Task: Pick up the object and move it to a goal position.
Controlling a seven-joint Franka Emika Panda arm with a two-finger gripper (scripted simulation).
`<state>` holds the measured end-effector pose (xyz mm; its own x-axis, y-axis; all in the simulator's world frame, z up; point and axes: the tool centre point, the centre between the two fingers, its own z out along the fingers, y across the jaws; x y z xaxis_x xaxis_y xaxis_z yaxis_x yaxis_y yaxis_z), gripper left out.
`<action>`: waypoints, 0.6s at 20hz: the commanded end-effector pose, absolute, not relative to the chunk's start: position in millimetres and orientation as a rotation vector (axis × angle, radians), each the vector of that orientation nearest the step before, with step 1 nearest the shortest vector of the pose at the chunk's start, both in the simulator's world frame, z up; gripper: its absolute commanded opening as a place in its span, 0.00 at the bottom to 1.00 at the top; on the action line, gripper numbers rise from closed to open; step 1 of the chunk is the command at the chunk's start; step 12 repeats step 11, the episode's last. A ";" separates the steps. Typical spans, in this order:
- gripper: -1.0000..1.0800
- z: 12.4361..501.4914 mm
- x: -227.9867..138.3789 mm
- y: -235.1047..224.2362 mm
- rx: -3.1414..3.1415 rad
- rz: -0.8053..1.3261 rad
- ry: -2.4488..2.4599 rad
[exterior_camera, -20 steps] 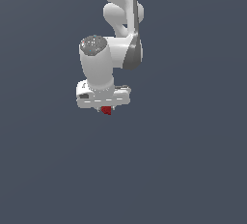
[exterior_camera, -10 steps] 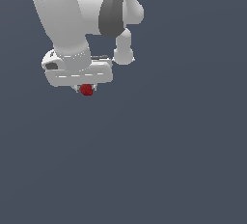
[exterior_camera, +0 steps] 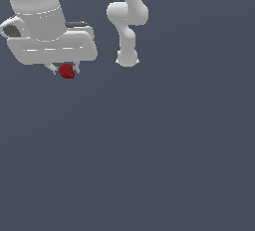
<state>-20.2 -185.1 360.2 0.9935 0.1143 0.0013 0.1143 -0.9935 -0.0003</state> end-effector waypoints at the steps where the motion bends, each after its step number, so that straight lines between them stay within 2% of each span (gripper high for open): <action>1: 0.00 374.2 -20.7 -192.6 -3.136 0.000 -0.181; 12: 0.00 395.2 -20.3 -204.7 -3.136 0.000 -0.181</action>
